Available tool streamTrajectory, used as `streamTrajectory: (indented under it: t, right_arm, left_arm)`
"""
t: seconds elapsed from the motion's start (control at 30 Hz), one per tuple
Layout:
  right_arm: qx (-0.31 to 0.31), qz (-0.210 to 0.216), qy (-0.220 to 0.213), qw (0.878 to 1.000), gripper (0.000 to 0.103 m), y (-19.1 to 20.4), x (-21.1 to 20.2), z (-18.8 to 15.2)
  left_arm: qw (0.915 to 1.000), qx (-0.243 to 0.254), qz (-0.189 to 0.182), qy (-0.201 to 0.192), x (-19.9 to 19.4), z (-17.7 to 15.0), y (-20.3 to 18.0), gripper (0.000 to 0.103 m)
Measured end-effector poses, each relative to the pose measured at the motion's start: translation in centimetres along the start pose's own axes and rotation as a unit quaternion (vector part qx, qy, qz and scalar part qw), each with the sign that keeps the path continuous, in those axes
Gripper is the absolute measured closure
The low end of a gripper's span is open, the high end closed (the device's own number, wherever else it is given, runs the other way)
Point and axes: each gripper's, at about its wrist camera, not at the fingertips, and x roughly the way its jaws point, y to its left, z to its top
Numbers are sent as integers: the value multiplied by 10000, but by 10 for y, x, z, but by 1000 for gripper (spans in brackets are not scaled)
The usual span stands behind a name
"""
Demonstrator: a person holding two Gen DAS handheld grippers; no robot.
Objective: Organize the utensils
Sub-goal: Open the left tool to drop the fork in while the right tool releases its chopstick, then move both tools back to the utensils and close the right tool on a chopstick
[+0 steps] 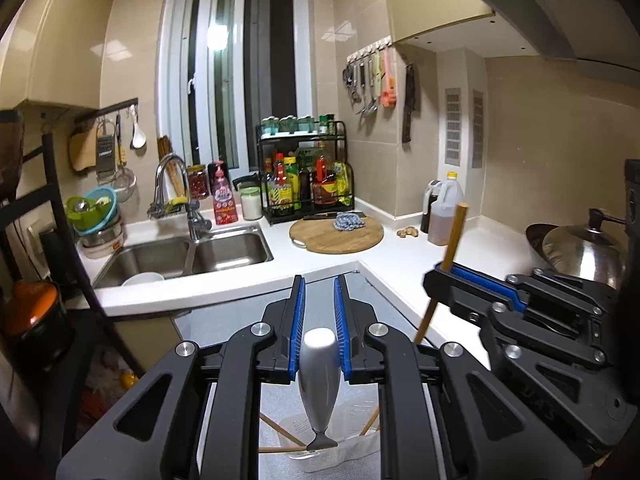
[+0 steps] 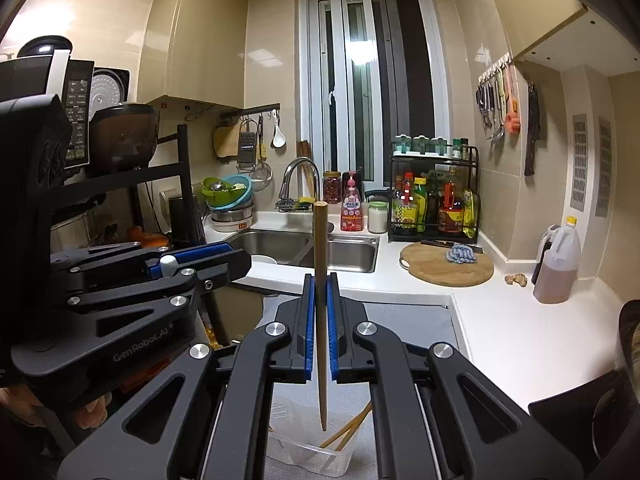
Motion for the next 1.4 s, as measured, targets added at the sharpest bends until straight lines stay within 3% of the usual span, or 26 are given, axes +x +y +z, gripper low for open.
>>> streamTrajectory:
  t: [0.17, 0.57, 0.6, 0.63, 0.67, 0.7, 0.73, 0.8, 0.9, 1.1, 1.4]
  right_arm:
    - [113, -44, 130, 9998, 97, -8, 13, -23]
    - [290, -78, 351, 9989, 96, -16, 29, -52]
    - [311, -83, 366, 9988, 93, -17, 30, -54]
    - [349, -71, 408, 9985, 85, -17, 31, -56]
    - [386, -46, 452, 9982, 76, -17, 31, -57]
    - [451, -40, 490, 9978, 57, -18, 31, -59]
    - [518, -75, 497, 9974, 47, -18, 29, -61]
    - [573, -94, 460, 9973, 47, -18, 24, -65]
    - [583, -201, 404, 9973, 39, -16, 11, -71]
    - [549, -369, 357, 9972, 25, -6, -21, -84]
    - [756, -511, 511, 9945, 20, 13, -94, -127]
  left_arm:
    - [9999, -109, 54, -106, 16, -22, 5, 88]
    - [9994, -313, 137, 75, 39, -48, 19, 88]
    - [9993, -307, 184, 101, 38, -48, 19, 80]
    - [9992, -318, 238, 87, 37, -48, 19, 68]
    - [9987, -359, 356, 55, 33, -48, 20, 36]
    - [9979, -425, 492, -37, 26, -47, 21, 21]
    - [9970, -475, 586, -143, 20, -47, 22, 20]
    - [9957, -475, 738, -289, 5, -46, 24, 13]
    - [9946, -365, 946, -235, -8, -50, 20, 11]
    - [9940, -482, 971, 172, -34, -74, 19, 11]
    - [9893, -803, 1097, 523, -95, -142, 13, 11]
